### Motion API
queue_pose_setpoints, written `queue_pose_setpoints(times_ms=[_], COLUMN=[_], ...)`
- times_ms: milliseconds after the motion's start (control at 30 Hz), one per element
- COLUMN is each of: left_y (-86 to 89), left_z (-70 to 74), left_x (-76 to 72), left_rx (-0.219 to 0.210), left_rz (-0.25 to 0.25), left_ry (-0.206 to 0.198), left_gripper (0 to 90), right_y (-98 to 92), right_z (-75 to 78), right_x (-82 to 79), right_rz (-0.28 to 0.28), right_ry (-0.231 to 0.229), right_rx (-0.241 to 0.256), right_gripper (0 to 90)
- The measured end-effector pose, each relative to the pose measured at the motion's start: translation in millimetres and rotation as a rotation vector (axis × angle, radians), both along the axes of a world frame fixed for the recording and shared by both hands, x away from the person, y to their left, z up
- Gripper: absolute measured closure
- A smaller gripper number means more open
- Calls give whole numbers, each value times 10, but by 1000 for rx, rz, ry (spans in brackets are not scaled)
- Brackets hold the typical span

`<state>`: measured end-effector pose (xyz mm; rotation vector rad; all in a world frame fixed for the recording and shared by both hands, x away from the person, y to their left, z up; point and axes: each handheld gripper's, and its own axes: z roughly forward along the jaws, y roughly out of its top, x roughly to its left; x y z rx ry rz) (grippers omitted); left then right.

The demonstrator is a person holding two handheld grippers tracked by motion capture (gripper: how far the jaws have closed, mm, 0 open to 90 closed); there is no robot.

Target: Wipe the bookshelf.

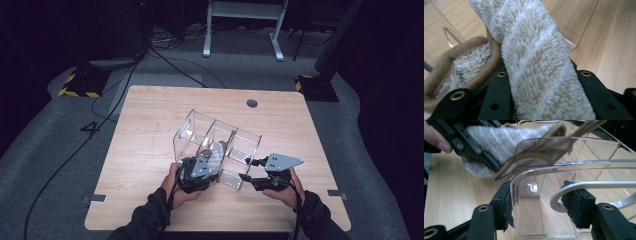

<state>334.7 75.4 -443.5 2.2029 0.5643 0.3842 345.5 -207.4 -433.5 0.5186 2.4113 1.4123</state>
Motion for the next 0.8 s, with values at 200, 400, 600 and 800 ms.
queue_pose_setpoints(times_ms=[200,400,600,800], left_y=[-18,-87,-324,-528], left_z=[220,461,493,472], left_x=[-32,-108,-101,-44], left_rx=[-85,-184,-183,-162], left_rz=[-1,-7,22,32], left_ry=[-52,-93,-111,-107], left_gripper=[639,634,632,630], right_y=[20,34,16,-69], right_z=[-9,-10,-2,12], right_x=[-7,-24,-59,-91], right_rz=[2,-11,-15,-4], right_ry=[9,1,-7,-10], right_rx=[-2,-14,-14,3], right_gripper=[439,424,380,381])
